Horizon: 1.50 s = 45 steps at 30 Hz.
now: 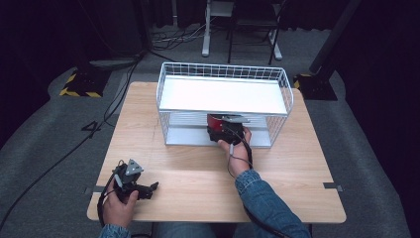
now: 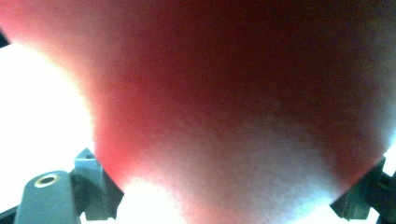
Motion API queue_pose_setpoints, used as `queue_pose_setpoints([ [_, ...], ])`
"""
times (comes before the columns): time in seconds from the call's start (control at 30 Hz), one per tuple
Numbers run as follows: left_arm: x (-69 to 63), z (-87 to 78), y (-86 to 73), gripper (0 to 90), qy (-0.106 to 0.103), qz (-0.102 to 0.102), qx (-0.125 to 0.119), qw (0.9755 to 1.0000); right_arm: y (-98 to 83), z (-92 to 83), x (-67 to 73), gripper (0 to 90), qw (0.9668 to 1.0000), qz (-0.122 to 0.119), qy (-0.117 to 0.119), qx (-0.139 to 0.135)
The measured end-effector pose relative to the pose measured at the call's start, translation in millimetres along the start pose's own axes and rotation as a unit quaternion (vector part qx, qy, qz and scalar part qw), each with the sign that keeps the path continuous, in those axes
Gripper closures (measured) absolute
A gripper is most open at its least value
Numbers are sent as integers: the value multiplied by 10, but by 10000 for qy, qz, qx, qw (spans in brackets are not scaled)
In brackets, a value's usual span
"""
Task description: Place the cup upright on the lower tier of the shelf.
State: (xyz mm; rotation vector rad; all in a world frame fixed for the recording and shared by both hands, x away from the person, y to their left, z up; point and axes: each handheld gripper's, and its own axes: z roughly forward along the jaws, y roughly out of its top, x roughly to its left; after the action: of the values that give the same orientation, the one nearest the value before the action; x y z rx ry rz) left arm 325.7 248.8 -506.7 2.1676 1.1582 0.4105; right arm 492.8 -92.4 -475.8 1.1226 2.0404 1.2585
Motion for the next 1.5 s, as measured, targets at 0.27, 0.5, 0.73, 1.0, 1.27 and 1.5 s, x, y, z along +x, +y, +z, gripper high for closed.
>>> queue_pose_setpoints([
  [0.27, -1, 0, -1, 1, -4, -5, 2, 10000, -44, 47, -45, 164, 10000, 53, -69, -2],
  [0.5, -2, 0, -1, 1, 3, -6, 1, 10000, -56, 55, -65, 153, 9999, 114, -23, -28],
  [0.73, 1, -1, 0, 1, 1, 18, 6, 10000, -75, 57, -60, 153, 9999, 148, -38, 37],
  [1.0, 0, 0, 0, 1, 2, 1, -1, 10000, -142, -54, -59, 159, 9998, 156, 0, 158],
  [1.27, 2, -1, 0, 1, 2, 26, 7, 10000, -165, -226, -96, 158, 9994, 205, 155, 235],
  [1.5, 1, -1, 0, 1, 6, 21, 6, 10000, -169, -440, -129, 158, 9990, 202, 296, 261],
])
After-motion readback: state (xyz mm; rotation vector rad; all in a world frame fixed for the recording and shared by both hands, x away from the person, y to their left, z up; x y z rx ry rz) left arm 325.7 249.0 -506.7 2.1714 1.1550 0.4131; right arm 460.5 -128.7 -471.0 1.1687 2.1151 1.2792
